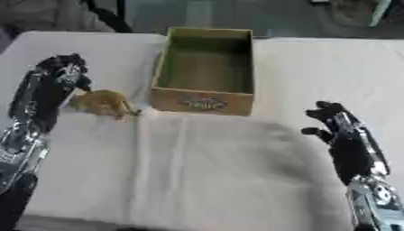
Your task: Pick up objects on the table and place them in the box.
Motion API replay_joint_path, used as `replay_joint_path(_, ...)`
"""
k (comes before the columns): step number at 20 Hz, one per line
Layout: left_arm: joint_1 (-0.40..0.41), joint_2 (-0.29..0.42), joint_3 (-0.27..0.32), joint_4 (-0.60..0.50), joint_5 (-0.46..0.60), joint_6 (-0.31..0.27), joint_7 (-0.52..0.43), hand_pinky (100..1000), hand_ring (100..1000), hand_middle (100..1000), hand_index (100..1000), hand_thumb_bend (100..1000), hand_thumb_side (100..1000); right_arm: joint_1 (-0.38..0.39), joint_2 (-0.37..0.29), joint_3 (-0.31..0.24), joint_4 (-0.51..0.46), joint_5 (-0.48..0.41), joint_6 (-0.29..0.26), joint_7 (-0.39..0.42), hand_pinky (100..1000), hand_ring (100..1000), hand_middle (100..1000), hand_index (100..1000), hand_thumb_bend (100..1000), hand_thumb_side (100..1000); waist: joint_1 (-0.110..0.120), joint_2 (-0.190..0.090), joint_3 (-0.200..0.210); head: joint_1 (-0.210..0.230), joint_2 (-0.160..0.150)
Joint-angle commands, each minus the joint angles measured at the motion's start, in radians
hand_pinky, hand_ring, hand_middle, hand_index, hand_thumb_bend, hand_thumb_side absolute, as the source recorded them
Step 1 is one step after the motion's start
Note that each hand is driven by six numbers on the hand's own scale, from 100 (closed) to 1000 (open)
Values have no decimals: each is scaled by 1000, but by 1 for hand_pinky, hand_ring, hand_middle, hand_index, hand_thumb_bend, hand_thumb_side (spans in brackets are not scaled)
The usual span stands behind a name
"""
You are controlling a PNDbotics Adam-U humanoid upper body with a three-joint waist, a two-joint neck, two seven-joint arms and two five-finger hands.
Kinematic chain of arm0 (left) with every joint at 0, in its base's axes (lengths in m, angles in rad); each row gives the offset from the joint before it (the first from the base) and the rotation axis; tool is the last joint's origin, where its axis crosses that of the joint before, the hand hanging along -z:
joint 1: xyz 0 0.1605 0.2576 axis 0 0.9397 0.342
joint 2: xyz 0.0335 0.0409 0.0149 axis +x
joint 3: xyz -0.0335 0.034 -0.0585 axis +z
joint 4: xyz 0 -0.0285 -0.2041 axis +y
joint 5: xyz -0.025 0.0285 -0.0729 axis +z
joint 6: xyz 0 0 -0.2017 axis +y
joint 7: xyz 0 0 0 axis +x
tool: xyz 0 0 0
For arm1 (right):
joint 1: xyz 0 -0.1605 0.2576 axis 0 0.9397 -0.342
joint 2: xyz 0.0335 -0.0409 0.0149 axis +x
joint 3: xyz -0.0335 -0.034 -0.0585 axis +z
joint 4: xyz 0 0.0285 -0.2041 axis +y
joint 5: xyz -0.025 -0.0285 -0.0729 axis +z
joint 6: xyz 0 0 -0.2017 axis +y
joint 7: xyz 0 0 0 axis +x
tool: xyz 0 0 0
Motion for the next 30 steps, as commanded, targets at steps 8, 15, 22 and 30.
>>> replay_joint_path(8, -93, 228, 14, -24, -340, 86, -278, 597, 640, 666, 759, 405, 100, -5, -22, -4, -16, -1, 2, -4, 591, 826, 607, 760, 100, 642, 9, -24, -5, -8, -5)
replay_joint_path(15, -200, 328, -24, 23, -595, 95, -458, 628, 669, 693, 781, 620, 100, -4, -24, 0, -13, 1, 4, -4, 591, 825, 606, 759, 100, 645, 11, -28, -11, -10, -23)
replay_joint_path(22, -298, 331, -90, 164, -724, 66, -606, 620, 658, 669, 774, 704, 100, -3, -24, 3, -11, 2, 6, -2, 591, 825, 606, 759, 100, 647, 12, -30, -17, -6, -31)
replay_joint_path(30, -334, 284, -128, 320, -802, 41, -639, 601, 623, 632, 752, 730, 100, 0, -23, 4, -9, 3, 8, -4, 591, 825, 606, 758, 100, 650, 12, -30, -20, -10, -38)
